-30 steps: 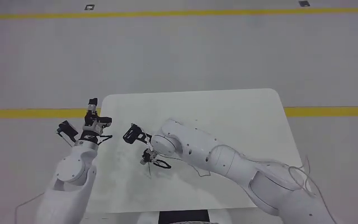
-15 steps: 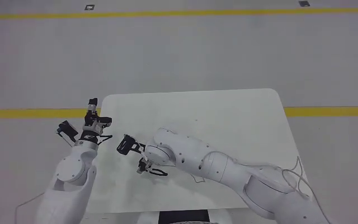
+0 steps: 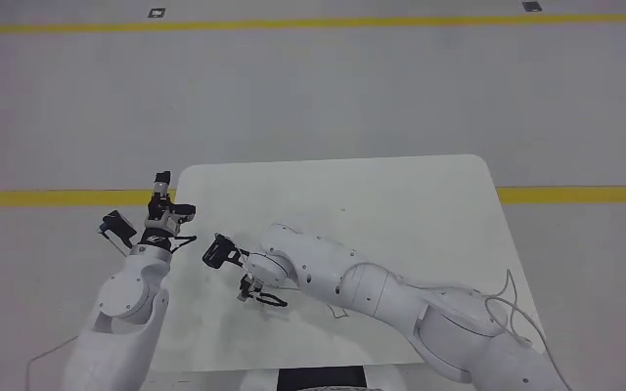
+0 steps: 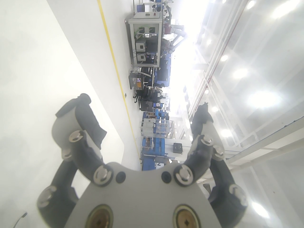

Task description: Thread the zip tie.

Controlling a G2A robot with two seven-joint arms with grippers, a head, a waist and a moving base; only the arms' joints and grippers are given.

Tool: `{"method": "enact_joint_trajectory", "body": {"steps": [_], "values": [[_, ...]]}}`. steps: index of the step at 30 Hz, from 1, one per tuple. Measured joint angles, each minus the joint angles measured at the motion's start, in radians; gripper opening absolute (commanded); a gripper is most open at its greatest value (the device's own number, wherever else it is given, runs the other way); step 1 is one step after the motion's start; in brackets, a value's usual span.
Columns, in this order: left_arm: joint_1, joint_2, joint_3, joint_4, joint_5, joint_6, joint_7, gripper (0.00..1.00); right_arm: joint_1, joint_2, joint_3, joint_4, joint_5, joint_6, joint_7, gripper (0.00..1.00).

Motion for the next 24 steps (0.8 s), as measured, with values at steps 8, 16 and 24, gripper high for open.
{"method": "enact_joint_trajectory", "body": {"steps": [8, 16, 24], "values": [[0.0, 0.0, 0.0, 0.0, 0.0, 0.0, 0.0, 1.0, -0.024, -0.003, -0.005, -0.047, -0.023, 0.006, 0.039, 1.0], [0.0, 0.0, 0.0, 0.0, 0.0, 0.0, 0.0, 1.0, -0.04, -0.011, 0.024, -0.045, 0.011, 0.011, 0.089, 1.0], [0.0, 0.0, 0.0, 0.0, 0.0, 0.0, 0.0, 1.0, -0.039, -0.011, 0.024, -0.044, 0.011, 0.01, 0.089, 1.0]]}}
